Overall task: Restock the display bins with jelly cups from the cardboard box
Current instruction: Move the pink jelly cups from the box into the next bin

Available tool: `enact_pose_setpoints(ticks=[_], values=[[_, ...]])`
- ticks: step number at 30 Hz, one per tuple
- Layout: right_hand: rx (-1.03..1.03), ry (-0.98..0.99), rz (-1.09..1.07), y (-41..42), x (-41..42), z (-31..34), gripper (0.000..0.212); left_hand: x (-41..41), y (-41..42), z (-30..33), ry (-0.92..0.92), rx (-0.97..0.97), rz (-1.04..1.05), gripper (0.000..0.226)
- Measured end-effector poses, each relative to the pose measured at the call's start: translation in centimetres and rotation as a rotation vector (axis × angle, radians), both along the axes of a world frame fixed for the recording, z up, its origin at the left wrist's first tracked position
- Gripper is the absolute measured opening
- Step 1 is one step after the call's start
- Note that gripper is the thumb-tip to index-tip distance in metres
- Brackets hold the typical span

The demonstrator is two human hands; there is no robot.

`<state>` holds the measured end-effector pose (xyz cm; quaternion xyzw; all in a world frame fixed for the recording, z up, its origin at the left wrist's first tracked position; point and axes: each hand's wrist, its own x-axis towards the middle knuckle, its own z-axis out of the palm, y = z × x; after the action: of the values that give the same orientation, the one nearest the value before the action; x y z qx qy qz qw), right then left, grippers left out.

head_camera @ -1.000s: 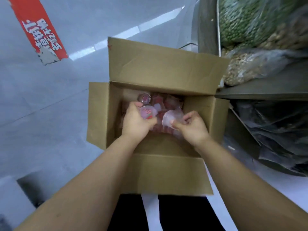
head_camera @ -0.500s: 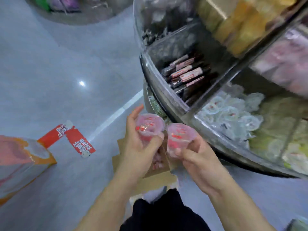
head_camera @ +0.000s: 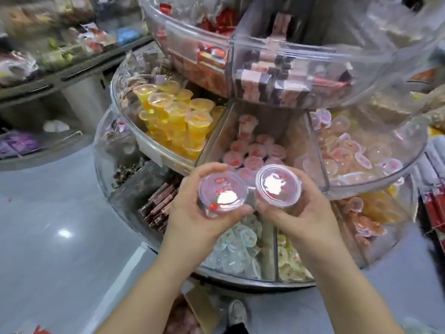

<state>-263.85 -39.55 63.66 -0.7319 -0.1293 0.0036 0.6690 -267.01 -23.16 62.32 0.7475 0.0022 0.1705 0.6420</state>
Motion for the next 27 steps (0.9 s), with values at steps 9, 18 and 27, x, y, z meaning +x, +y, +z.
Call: enact_pose_setpoints(ticks=[9, 18, 27], values=[[-0.246, 0.107, -0.166, -1.2, 17.8, -2.2, 0.031, 14.8, -3.9, -1.4, 0.143, 0.132, 0.181, 0.059], [-0.374, 0.223, -0.38, 0.4, 26.3, -7.9, 0.036, 23.3, -4.4, -5.7, 0.401, 0.443, 0.213, 0.031], [-0.333, 0.252, -0.42, 0.5, 26.6, -8.5, 0.034, 23.5, -4.7, -6.1, 0.509, 0.618, 0.226, 0.071]])
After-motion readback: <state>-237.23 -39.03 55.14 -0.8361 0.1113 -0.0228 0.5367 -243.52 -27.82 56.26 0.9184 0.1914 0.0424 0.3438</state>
